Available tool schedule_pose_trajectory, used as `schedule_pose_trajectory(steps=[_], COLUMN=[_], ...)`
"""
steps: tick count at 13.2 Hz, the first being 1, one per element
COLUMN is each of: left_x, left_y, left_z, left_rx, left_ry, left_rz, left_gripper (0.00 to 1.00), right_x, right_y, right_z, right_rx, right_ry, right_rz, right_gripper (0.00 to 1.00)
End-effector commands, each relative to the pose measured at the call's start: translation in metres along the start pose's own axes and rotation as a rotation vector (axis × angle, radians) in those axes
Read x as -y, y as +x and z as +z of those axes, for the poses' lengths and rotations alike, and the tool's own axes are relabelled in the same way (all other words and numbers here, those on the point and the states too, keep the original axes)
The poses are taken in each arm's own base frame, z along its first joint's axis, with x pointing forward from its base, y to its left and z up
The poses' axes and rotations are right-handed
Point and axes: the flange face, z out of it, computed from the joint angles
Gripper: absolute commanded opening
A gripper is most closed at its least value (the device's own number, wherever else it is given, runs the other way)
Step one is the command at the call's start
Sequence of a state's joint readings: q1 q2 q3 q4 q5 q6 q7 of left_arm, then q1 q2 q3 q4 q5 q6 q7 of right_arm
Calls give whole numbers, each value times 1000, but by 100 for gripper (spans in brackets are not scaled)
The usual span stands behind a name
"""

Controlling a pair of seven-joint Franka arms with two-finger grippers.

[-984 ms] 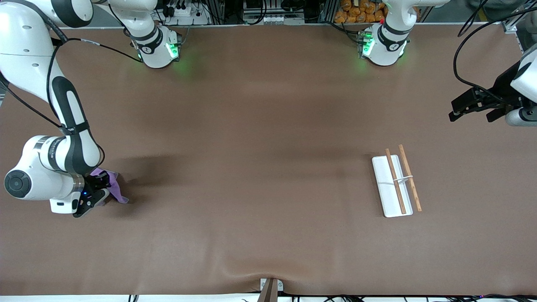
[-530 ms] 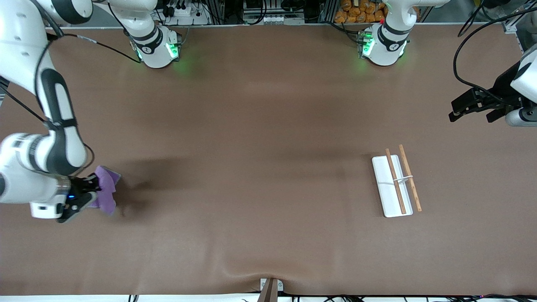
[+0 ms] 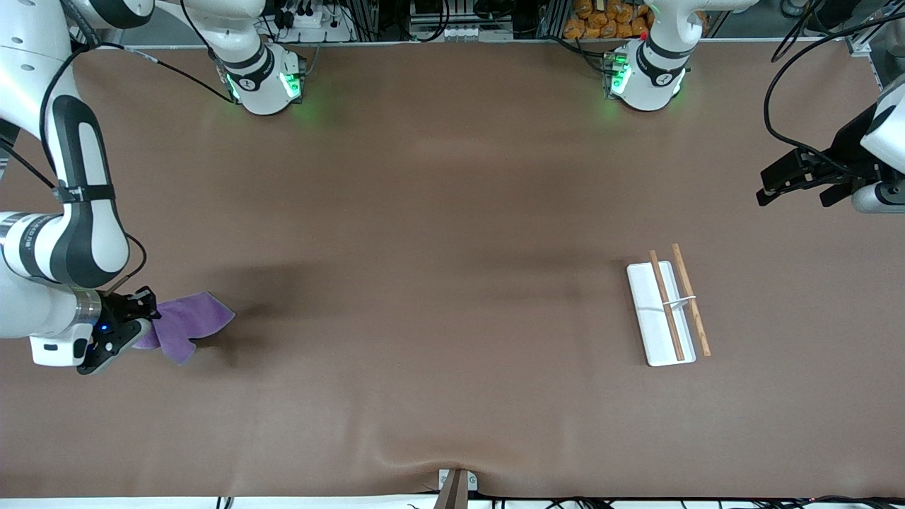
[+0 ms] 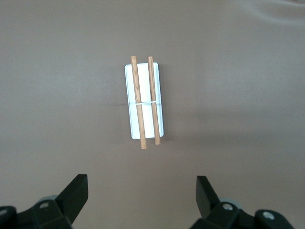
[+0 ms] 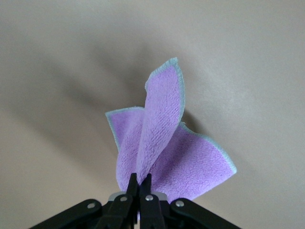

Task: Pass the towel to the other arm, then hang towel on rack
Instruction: 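Lift the purple towel up with the right gripper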

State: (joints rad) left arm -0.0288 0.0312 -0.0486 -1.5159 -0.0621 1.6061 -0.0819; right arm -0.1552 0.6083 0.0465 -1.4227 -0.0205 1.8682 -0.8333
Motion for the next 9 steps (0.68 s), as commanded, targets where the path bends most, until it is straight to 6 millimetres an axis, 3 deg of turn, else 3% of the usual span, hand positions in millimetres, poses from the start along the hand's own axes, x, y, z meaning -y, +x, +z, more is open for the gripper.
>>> schedule_pose_trajectory(steps=[1,5,9], left_x=[-3,-3,-3], left_y=[2,3,3], left_z=[-4,-4,-4], left_rx=[-12,-12,-13], left_ry=[-18,-18,-18], left_rz=[-6,-6,-6], left_gripper=[100,100,100], right_x=[15,25,57], right_y=[3,4,24], right_z=[-22,-42,-73], right_rx=[-23,-70,-103], right_ry=[23,49,37], right_rz=[16,20,23], right_gripper=[0,0,0])
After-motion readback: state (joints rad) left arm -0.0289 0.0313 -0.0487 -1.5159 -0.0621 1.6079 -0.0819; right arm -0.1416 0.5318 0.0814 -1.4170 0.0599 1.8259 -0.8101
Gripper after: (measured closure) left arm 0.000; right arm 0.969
